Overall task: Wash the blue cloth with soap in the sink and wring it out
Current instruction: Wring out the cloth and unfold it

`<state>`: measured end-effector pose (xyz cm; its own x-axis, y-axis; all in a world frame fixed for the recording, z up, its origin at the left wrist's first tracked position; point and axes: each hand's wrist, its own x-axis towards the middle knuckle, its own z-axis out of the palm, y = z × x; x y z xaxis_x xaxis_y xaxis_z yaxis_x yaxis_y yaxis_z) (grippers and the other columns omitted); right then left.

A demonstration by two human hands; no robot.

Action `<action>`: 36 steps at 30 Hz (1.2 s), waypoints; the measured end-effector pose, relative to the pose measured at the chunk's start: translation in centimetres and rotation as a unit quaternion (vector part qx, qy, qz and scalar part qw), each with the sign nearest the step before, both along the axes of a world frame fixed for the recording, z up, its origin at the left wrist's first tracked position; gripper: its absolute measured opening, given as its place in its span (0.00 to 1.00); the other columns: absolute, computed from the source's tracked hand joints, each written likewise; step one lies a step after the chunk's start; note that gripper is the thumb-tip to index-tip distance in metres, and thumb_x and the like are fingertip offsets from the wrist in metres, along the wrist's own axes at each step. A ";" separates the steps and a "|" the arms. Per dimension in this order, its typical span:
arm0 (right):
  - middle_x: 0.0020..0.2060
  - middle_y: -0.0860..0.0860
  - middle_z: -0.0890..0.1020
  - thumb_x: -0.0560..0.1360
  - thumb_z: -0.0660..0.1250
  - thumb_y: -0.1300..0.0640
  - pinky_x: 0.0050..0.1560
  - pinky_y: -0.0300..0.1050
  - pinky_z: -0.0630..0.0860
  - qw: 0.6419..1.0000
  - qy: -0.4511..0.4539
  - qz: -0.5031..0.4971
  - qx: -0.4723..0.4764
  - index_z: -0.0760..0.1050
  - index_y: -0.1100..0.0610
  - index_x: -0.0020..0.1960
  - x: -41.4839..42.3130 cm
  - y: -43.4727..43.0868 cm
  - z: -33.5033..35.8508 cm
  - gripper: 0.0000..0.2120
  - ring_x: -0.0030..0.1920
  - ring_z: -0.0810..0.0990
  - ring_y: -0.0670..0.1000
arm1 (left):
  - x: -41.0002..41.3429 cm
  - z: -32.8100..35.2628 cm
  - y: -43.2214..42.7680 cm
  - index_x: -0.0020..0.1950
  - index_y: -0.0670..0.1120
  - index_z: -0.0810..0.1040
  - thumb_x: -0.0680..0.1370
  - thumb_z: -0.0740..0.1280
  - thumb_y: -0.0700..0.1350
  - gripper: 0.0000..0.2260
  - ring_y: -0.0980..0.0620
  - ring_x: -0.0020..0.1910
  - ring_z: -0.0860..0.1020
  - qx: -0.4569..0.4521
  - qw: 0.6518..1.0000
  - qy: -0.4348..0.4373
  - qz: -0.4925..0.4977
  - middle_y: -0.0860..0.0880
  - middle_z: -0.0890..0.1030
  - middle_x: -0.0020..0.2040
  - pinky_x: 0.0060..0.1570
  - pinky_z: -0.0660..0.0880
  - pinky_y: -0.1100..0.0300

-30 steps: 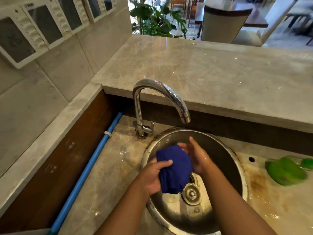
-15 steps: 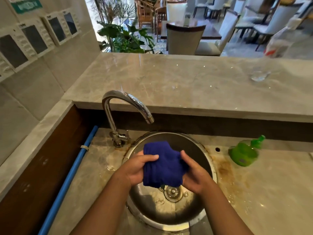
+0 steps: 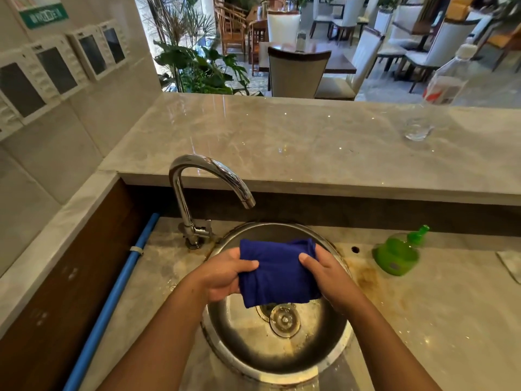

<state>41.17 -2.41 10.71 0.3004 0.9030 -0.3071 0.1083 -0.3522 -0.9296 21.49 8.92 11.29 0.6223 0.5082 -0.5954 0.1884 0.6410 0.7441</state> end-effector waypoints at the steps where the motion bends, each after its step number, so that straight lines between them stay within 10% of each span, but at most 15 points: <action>1: 0.50 0.55 0.83 0.82 0.61 0.53 0.56 0.55 0.78 1.000 0.014 -0.008 0.006 0.76 0.53 0.56 0.0 0.1 0.0 0.07 0.50 0.83 0.54 | 0.1 0.1 0.2 0.66 0.43 0.75 0.79 0.64 0.33 0.15 0.43 0.60 0.82 0.011 1.000 0.004 0.005 0.41 0.82 0.60 0.64 0.76 0.41; 11: 0.54 0.62 0.84 0.77 0.67 0.63 0.46 0.50 0.82 0.943 0.327 -0.063 -0.017 0.76 0.63 0.61 0.8 0.4 -0.2 0.13 0.50 0.84 0.59 | -0.5 0.5 0.5 0.67 0.49 0.74 0.81 0.66 0.41 0.15 0.45 0.45 0.85 0.132 0.989 0.055 -0.038 0.43 0.83 0.56 0.40 0.82 0.51; 13: 0.54 0.62 0.83 0.75 0.68 0.65 0.45 0.49 0.82 0.939 0.340 -0.055 -0.014 0.75 0.64 0.62 1.0 0.4 0.0 0.16 0.50 0.84 0.59 | -0.6 0.3 0.6 0.66 0.49 0.75 0.80 0.65 0.38 0.16 0.42 0.56 0.84 0.071 0.997 -0.011 0.016 0.43 0.83 0.61 0.51 0.82 0.46; 16: 0.56 0.63 0.81 0.73 0.69 0.68 0.47 0.51 0.80 0.933 0.355 -0.051 -0.001 0.75 0.64 0.63 1.5 0.5 0.2 0.19 0.52 0.82 0.61 | -0.8 0.8 0.4 0.67 0.49 0.74 0.79 0.64 0.34 0.18 0.43 0.52 0.84 0.001 0.994 -0.098 0.039 0.41 0.82 0.61 0.42 0.84 0.53; 22: 0.56 0.61 0.82 0.74 0.62 0.74 0.45 0.50 0.82 0.924 0.374 -0.076 0.028 0.77 0.59 0.64 2.0 0.9 0.0 0.21 0.51 0.83 0.59 | -0.1 1.2 0.1 0.60 0.59 0.74 0.80 0.60 0.32 0.22 0.49 0.39 0.83 0.012 0.992 -0.112 0.057 0.41 0.77 0.64 0.33 0.81 0.57; 28: 0.56 0.66 0.81 0.72 0.61 0.72 0.46 0.50 0.84 0.895 0.435 -0.080 0.056 0.76 0.64 0.61 2.2 1.0 -1.1 0.19 0.50 0.84 0.60 | 0.7 0.0 0.0 0.67 0.44 0.76 0.80 0.57 0.31 0.18 0.46 0.42 0.83 -0.018 0.977 -0.172 0.126 0.39 0.82 0.58 0.33 0.81 0.58; 36: 0.54 0.64 0.83 0.73 0.62 0.71 0.48 0.50 0.83 0.912 0.388 -0.064 0.117 0.77 0.65 0.60 2.8 0.5 -0.9 0.17 0.52 0.83 0.60 | 1.2 1.0 0.2 0.50 0.42 0.83 0.81 0.56 0.31 0.16 0.46 0.42 0.83 0.077 0.981 -0.138 0.115 0.41 0.85 0.46 0.37 0.81 0.57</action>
